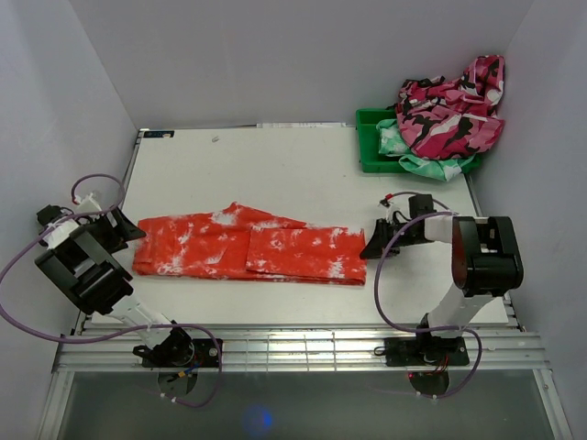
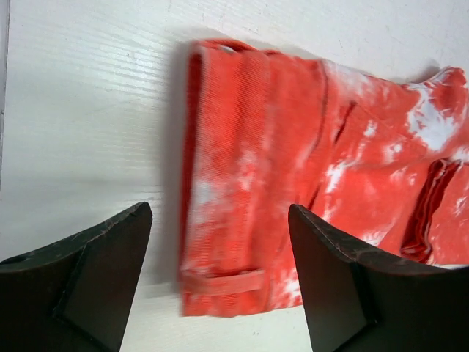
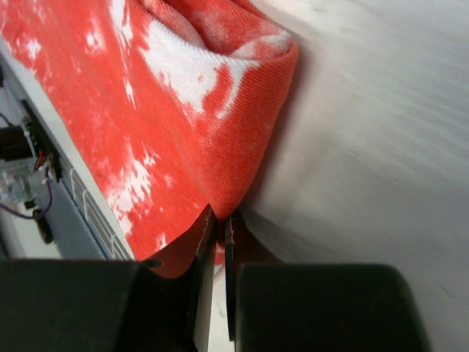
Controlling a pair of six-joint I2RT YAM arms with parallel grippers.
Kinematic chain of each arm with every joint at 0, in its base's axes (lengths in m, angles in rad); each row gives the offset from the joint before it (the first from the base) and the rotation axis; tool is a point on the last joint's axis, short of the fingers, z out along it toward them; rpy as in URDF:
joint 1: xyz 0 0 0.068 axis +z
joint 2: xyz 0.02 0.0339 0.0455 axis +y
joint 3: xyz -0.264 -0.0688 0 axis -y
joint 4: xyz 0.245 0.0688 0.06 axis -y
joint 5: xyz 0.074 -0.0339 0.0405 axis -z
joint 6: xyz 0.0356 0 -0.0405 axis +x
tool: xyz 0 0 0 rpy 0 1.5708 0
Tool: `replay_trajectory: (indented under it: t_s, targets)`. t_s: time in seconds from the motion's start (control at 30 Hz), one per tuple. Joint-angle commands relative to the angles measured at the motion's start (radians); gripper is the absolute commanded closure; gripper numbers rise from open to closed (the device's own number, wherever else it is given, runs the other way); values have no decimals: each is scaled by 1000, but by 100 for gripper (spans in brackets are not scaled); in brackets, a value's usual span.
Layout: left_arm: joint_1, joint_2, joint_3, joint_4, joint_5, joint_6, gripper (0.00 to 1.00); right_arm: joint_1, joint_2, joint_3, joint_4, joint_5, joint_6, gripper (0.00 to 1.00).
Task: Fold and stack the trousers
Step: Fold the trousers
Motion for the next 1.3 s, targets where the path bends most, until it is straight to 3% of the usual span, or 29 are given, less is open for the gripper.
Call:
replay_trajectory:
  t_s: [0.0, 0.23, 0.4, 0.6, 0.83, 0.93, 1.1, 1.23, 1.27]
  targets:
    - [8, -49, 0, -23, 67, 95, 15, -143, -72, 84, -223, 96, -170, 92]
    - [-32, -91, -34, -69, 197, 159, 24, -337, -115, 288, -550, 97, -461, 92]
    - [-197, -167, -162, 36, 177, 66, 24, -407, -137, 448, -719, 34, -547, 92]
    - [-354, -123, -243, 161, 177, -144, 21, -408, -200, 546, -748, -74, -488, 92]
    - [-460, -52, -286, 277, 154, -272, 29, -349, -301, 540, -571, -188, -217, 92]
    - [-526, -16, -284, 281, 150, -292, 42, -267, -341, 503, -436, -187, -85, 92]
    - [-622, 20, -292, 310, 174, -367, 83, -60, -365, 442, -121, -100, 185, 92]
    - [-704, -2, -309, 346, 214, -424, 100, 101, -341, 428, 26, -43, 310, 92]
    - [-731, -8, -316, 359, 217, -439, 100, 158, -333, 439, 43, -30, 327, 92]
